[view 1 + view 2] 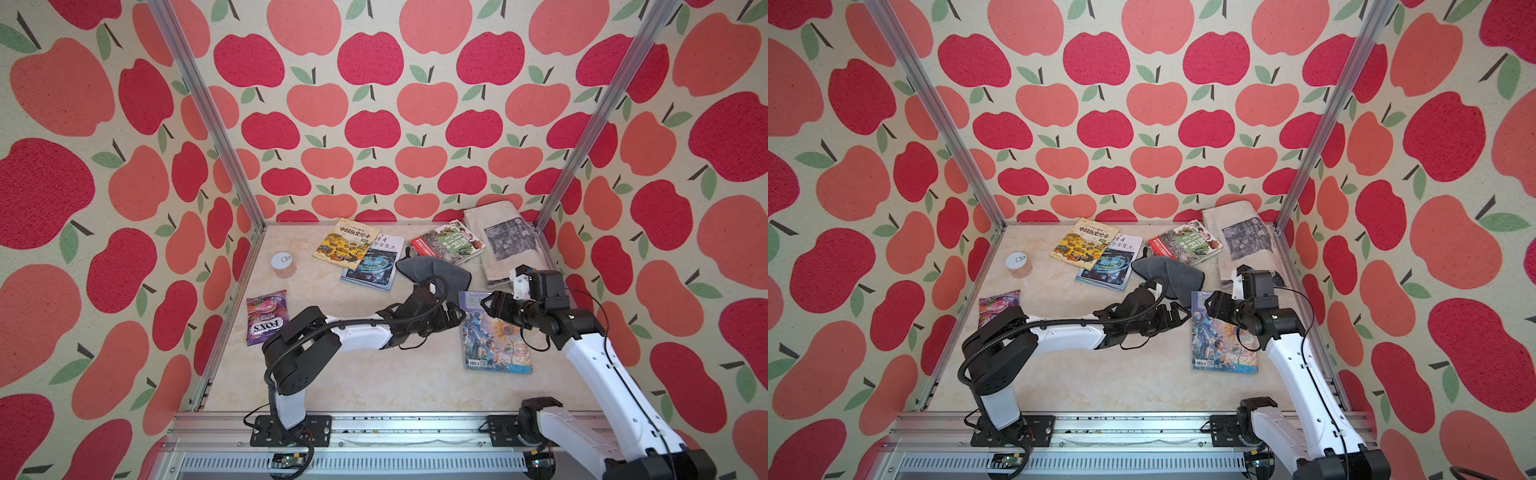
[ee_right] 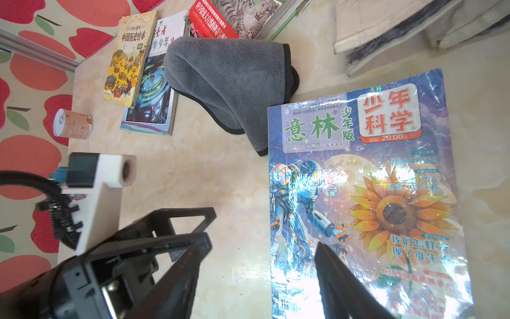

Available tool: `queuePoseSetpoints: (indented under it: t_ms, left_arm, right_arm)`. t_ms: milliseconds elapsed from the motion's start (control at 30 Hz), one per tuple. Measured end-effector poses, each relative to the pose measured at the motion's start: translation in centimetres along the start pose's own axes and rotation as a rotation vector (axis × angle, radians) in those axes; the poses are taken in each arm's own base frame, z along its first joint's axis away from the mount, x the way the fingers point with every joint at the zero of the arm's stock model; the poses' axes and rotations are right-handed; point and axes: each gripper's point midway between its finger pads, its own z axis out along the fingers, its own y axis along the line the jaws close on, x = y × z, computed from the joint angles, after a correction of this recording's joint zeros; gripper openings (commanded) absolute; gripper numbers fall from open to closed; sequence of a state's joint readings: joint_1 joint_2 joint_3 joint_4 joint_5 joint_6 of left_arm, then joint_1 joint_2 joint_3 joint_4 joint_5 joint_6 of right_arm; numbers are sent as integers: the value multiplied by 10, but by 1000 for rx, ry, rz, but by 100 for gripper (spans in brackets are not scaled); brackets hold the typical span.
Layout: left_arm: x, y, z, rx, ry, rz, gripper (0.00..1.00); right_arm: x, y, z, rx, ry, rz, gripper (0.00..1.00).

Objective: Wipe the cover of the book
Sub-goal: Pick up the book from the center of the board.

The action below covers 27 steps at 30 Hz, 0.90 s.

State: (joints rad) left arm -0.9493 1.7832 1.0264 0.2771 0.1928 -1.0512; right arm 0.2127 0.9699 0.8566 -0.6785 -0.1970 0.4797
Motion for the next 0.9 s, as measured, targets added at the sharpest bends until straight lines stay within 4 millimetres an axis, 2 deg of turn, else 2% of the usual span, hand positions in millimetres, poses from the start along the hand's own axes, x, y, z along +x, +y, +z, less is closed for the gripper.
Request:
queuePoseSetpoints:
  t_ms: [167, 333, 433, 533, 633, 700, 800, 900]
  left_arm:
    - [-63, 35, -38, -133, -124, 61, 99]
    - [-128, 107, -73, -345, -216, 71, 99]
    - [-163, 140, -90, -470, -258, 75, 99]
    - [-189, 153, -105, -505, -285, 56, 99]
    - [-214, 167, -123, -442, -334, -27, 99]
    - [-230, 190, -141, -399, -390, -126, 99]
    - [-241, 228, -166, -349, -465, -286, 99]
    - [-245, 242, -171, -277, -499, -389, 99]
  right_arm:
    - [3, 0, 8, -9, 20, 1, 71]
    - [6, 0, 13, -19, 33, 0, 71]
    - [10, -2, 15, -19, 44, 2, 72]
    - [12, -2, 17, -22, 49, 3, 72]
    - [13, -2, 19, -26, 49, 2, 72]
    - [14, -1, 20, -31, 48, -2, 72]
    - [15, 1, 21, -42, 49, -9, 72]
    - [15, 4, 23, -50, 49, -17, 72]
